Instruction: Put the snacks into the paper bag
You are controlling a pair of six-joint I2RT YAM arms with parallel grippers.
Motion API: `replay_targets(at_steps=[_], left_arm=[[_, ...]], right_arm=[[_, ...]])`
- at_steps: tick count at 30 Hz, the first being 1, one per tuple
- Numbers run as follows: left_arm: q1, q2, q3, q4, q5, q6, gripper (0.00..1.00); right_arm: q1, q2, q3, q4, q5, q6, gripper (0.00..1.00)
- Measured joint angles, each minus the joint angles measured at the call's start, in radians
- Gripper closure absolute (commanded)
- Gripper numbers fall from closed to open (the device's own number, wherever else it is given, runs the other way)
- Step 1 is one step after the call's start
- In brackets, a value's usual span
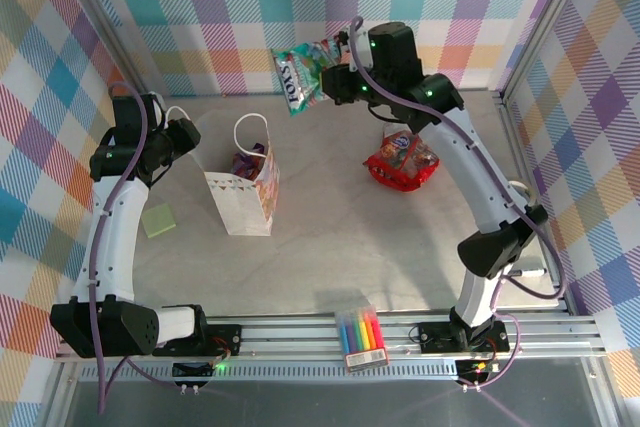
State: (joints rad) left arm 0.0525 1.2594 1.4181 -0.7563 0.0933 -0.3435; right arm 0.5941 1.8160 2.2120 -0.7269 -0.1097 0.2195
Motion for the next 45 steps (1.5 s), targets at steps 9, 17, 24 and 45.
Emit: replay_targets(at_steps=[9,17,24,45], left_arm=[[0.000,-0.027,-0.001,-0.001,-0.014,0.019,0.63],[0.000,-0.048,-0.009,-0.003,-0.024,0.023,0.63],[0.001,-0.062,-0.024,-0.009,-0.027,0.028,0.63],[0.008,-0.064,-0.056,-0.005,-0.035,0.045,0.63]], right_arm=[[0.041,0.080,0.116,0.003,-0.023,-0.004,0.87],[0.080,0.147,0.174,0.062,-0.060,-0.026,0.87],[0.082,0.257,0.274,0.099,-0.087,-0.053,0.87],[0.082,0.402,0.334,0.203,-0.267,-0.158,0.87]])
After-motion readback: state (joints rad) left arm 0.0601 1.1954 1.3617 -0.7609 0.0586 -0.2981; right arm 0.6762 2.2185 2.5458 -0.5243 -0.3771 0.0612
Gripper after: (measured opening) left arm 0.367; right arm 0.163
